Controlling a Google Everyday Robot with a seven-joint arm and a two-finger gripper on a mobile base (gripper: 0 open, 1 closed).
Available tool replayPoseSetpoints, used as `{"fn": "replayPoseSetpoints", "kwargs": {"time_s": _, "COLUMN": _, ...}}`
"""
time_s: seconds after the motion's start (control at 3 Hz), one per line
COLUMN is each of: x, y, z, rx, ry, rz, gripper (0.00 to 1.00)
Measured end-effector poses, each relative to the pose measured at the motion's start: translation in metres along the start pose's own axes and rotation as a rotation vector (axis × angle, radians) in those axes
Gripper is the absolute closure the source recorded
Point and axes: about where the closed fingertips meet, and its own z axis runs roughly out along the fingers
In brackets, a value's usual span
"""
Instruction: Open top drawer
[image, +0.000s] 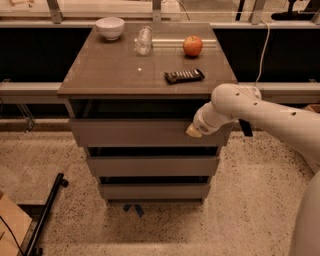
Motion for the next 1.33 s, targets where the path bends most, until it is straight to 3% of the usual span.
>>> {"fn": "replayPoseSetpoints", "kwargs": {"time_s": 0.33, "x": -0.0010, "y": -0.0005, "z": -0.0019, "rx": 0.000, "ry": 0.000, "rz": 0.000, "gripper": 1.00}}
{"fn": "replayPoseSetpoints", "kwargs": {"time_s": 1.0, "x": -0.0010, "y": -0.0004, "z": -0.0018, "rx": 0.000, "ry": 0.000, "rz": 0.000, "gripper": 1.00}}
{"fn": "replayPoseSetpoints", "kwargs": {"time_s": 1.33, "x": -0.0010, "y": -0.0003, "z": -0.0017, "rx": 0.000, "ry": 0.000, "rz": 0.000, "gripper": 0.81}}
